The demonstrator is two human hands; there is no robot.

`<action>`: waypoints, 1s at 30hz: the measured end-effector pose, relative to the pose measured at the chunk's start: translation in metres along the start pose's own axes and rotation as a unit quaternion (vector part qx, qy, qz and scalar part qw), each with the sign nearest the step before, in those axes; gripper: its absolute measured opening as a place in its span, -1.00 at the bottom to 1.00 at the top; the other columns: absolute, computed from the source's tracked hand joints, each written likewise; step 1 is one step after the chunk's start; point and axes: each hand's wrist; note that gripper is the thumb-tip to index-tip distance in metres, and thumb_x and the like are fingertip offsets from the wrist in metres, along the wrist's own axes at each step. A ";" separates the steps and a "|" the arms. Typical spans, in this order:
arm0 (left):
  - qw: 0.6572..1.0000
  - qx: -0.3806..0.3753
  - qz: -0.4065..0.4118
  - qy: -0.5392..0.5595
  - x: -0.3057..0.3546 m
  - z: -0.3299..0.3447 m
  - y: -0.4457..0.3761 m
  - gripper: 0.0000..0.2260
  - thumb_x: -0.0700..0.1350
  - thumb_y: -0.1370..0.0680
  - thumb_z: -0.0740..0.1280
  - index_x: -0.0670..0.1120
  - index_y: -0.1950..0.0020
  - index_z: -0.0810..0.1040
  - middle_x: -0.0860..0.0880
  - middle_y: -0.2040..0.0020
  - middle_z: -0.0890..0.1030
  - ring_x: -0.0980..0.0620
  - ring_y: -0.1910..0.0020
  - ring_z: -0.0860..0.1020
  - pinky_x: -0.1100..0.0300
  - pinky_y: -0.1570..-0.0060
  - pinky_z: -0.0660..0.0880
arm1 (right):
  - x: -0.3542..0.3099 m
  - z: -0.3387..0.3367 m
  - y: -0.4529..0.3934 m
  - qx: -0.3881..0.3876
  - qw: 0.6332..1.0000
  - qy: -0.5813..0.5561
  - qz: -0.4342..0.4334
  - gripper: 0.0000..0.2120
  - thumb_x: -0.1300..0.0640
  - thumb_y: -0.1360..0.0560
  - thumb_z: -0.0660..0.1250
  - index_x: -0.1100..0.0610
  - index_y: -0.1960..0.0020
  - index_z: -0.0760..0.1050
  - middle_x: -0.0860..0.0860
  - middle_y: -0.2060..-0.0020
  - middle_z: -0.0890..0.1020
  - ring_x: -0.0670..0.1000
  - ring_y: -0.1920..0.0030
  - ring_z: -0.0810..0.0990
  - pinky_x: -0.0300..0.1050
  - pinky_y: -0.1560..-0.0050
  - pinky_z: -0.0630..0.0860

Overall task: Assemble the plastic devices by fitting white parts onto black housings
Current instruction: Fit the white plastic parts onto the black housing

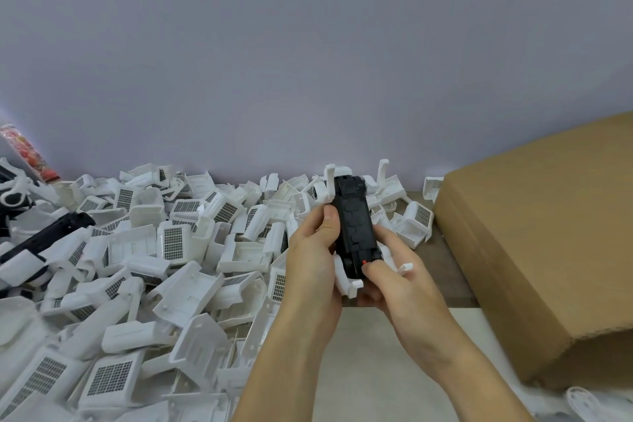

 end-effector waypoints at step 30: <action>1.000 -0.001 0.008 0.020 0.001 -0.002 -0.002 -0.74 0.00 -0.68 0.21 -0.06 -0.10 0.66 -0.07 0.20 0.68 -0.03 0.36 0.64 0.12 0.42 0.53 | 0.005 -0.001 -0.003 -0.006 0.999 -0.026 0.017 -0.52 0.14 -0.36 0.20 -0.13 -0.24 0.54 -0.16 0.33 0.63 -0.18 0.42 0.53 -0.14 0.20 0.51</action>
Point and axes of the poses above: each hand's wrist, its own y-axis away from the middle knuckle, its own z-axis out of the palm, x = y × z
